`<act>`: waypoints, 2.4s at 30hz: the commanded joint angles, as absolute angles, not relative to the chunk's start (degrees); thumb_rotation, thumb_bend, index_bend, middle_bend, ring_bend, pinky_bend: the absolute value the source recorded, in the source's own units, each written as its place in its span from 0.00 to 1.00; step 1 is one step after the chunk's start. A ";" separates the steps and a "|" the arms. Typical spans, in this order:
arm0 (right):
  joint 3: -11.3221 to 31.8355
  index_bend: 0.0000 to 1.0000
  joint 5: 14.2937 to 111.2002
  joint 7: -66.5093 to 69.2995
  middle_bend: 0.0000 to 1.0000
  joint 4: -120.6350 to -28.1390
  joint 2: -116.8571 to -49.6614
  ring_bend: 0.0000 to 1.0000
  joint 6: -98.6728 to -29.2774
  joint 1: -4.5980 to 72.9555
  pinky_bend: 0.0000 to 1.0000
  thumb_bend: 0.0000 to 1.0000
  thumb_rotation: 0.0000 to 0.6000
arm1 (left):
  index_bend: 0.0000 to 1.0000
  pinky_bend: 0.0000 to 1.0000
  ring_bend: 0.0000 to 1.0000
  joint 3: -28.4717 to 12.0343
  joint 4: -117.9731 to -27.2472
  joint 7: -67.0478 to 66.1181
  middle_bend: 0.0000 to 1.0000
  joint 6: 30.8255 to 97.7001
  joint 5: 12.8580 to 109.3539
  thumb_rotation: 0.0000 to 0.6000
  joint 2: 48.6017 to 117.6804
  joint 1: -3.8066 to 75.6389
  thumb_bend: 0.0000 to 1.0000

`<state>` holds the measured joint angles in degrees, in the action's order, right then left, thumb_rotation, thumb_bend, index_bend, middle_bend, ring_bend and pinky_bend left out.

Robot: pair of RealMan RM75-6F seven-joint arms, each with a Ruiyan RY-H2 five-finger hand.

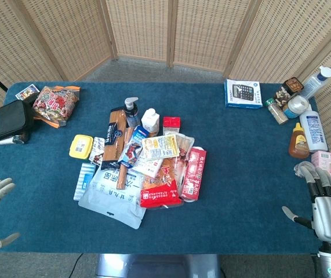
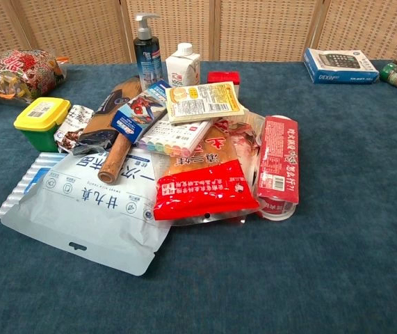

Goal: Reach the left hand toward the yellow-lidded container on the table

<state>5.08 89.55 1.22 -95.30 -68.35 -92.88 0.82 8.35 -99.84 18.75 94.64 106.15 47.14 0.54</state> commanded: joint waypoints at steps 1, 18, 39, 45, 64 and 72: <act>5.09 0.00 89.57 1.34 0.00 -95.34 -68.34 0.00 -92.93 0.79 0.00 0.00 1.00 | 0.00 0.00 0.00 8.38 -99.77 18.83 0.00 94.84 106.13 1.00 47.15 0.41 0.00; 5.66 0.00 88.96 2.06 0.00 -96.15 -67.73 0.00 -93.44 0.58 0.00 0.00 1.00 | 0.00 0.00 0.00 0.75 -89.13 25.08 0.00 80.72 97.53 1.00 51.21 12.68 0.00; 5.80 0.00 88.51 3.99 0.00 -96.69 -67.11 0.00 -93.24 0.47 0.00 0.00 1.00 | 0.00 0.00 0.00 -8.36 -80.20 -6.63 0.00 50.04 74.84 1.00 64.67 33.15 0.00; 6.51 0.00 87.29 5.12 0.00 -96.53 -67.13 0.00 -93.27 0.42 0.00 0.00 1.00 | 0.00 0.00 0.00 -8.91 -75.59 -8.66 0.00 48.25 73.18 1.00 70.78 36.28 0.00; 7.01 0.00 86.73 7.71 0.00 -96.16 -66.70 0.00 -93.29 0.29 0.00 0.00 1.00 | 0.00 0.00 0.00 -8.04 -69.50 -13.72 0.00 44.55 66.48 1.00 80.36 40.21 0.00; 7.03 0.00 86.78 8.97 0.00 -96.35 -66.49 0.00 -93.37 0.18 0.00 0.00 1.00 | 0.00 0.00 0.00 -7.40 -66.48 -13.43 0.00 41.79 64.40 1.00 82.94 41.21 0.00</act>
<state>7.05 86.74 8.91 -96.33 -66.50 -93.36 0.19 -7.55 -67.00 -13.14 42.14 64.96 82.44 40.96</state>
